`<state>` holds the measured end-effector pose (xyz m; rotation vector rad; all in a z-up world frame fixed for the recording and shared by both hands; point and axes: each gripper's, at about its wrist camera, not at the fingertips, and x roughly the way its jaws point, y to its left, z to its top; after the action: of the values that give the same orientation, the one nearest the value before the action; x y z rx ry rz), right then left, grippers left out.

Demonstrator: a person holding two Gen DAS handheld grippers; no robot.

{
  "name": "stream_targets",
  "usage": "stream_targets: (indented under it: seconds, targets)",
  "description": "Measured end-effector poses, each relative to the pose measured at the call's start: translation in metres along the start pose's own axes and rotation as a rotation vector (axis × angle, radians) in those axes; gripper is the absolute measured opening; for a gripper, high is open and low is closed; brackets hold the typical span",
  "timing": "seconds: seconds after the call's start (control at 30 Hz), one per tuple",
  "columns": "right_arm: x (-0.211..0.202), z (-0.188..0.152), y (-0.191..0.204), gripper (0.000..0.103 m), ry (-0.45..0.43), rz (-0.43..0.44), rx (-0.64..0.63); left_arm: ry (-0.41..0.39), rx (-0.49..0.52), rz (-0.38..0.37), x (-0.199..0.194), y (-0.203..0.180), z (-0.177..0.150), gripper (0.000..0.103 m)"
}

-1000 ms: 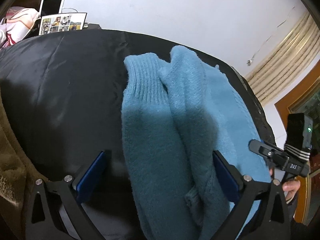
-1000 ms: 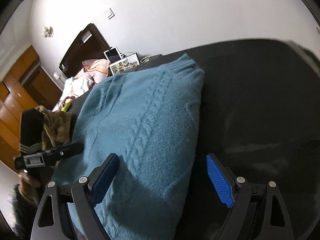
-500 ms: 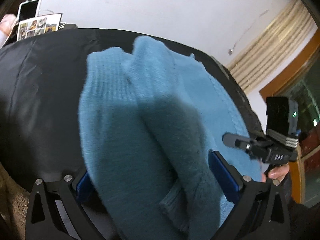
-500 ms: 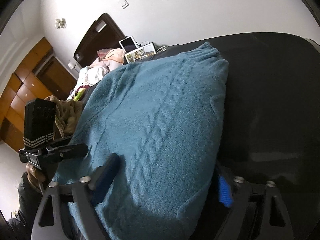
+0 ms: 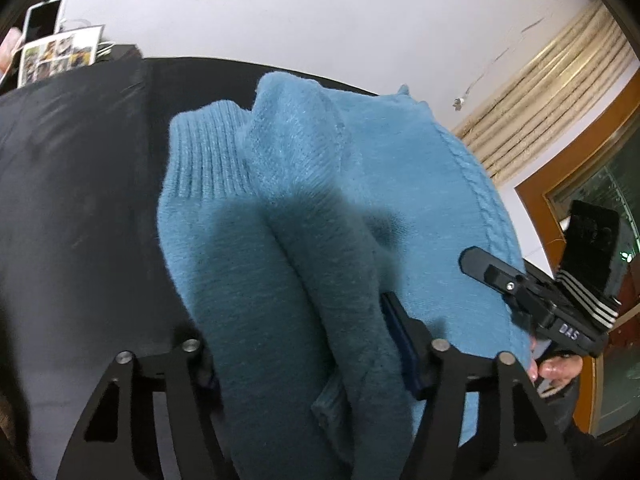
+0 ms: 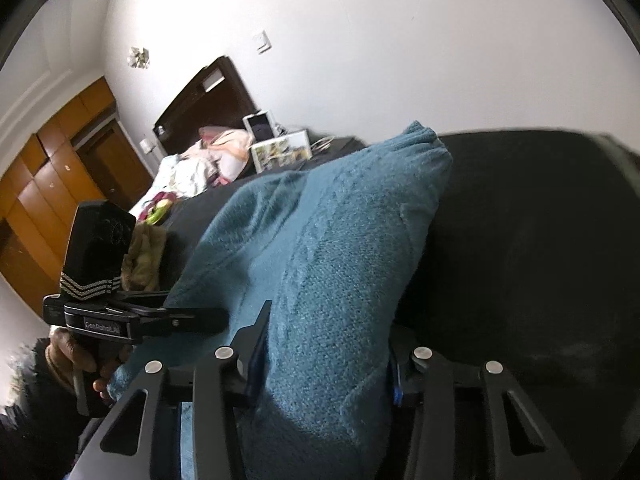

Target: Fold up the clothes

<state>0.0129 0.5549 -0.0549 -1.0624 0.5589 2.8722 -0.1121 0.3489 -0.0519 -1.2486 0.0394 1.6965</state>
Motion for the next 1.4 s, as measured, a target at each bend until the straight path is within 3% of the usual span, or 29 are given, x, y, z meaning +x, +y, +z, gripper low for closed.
stream_targets:
  seconds: [0.47,0.63,0.77,0.93,1.03,1.13,1.27,1.4]
  targets:
    - [-0.081,0.036,-0.135,0.047,-0.081,-0.279,0.046,0.004,0.098,-0.019,0.126,-0.125,0.087,0.058]
    - [-0.081,0.042,-0.177,0.047,-0.057,-0.298,0.057,-0.002,0.13,0.007,0.146,-0.135,0.097,0.059]
    - [-0.077,0.034,-0.201,0.051,-0.021,-0.257,0.108,-0.007,0.142,0.016,0.149,-0.135,0.097,0.064]
    - [-0.093,0.021,-0.196,0.063,-0.013,-0.283,0.098,0.001,0.144,0.04,0.149,-0.143,0.103,0.066]
    - [-0.115,0.012,-0.173,0.064,-0.034,-0.374,0.005,0.003,0.154,0.06,0.137,-0.147,0.098,0.067]
    - [-0.142,-0.006,-0.149,0.08,-0.04,-0.469,-0.099,-0.02,0.204,0.091,0.128,-0.16,0.095,0.067]
    - [-0.163,-0.034,-0.132,0.08,-0.014,-0.501,-0.179,-0.065,0.325,0.147,0.106,-0.182,0.082,0.068]
    - [-0.144,-0.05,-0.12,0.08,0.052,-0.538,-0.228,-0.047,0.429,0.237,0.113,-0.194,0.068,0.07]
